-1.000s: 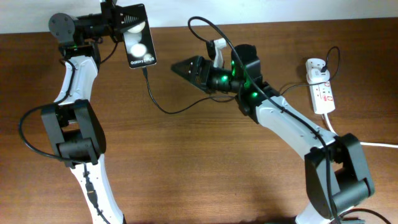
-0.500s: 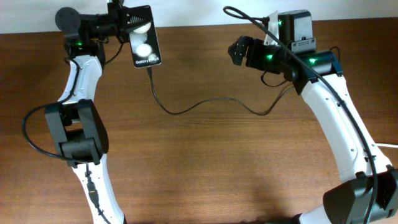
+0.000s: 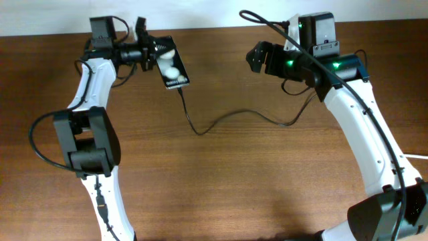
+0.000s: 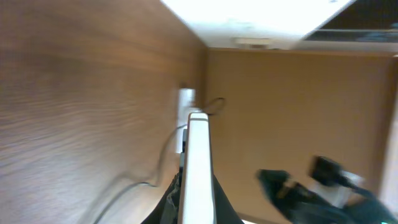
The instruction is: Plug charger to phone and switch on socket
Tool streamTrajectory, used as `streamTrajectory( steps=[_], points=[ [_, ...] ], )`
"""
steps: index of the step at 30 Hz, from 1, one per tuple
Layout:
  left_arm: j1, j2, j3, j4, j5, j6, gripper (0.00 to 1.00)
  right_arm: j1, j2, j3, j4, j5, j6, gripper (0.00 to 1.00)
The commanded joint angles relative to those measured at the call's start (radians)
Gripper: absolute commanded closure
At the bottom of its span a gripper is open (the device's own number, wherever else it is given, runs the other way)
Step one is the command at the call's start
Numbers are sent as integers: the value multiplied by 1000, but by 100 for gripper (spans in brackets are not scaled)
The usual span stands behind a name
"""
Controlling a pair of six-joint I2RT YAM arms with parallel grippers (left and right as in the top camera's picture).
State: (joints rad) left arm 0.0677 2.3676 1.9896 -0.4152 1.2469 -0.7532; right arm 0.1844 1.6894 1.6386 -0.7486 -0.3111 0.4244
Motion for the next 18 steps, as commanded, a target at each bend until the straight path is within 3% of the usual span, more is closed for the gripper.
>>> streamTrajectory(
  steps=[1, 6, 12, 18],
  points=[
    [-25, -11, 1, -212, -207, 341, 100, -1, -16, 16, 2, 10, -25, 1],
    [-83, -11, 0, -529, -552, 569, 100, -1, -15, 16, -23, 10, -25, 1],
    [-114, -11, -70, -537, -758, 568, 100, -1, -15, 16, -64, 10, -28, 1],
    [-114, -11, -230, -456, -766, 568, 100, -1, -15, 16, -72, 10, -28, 1]
  ],
)
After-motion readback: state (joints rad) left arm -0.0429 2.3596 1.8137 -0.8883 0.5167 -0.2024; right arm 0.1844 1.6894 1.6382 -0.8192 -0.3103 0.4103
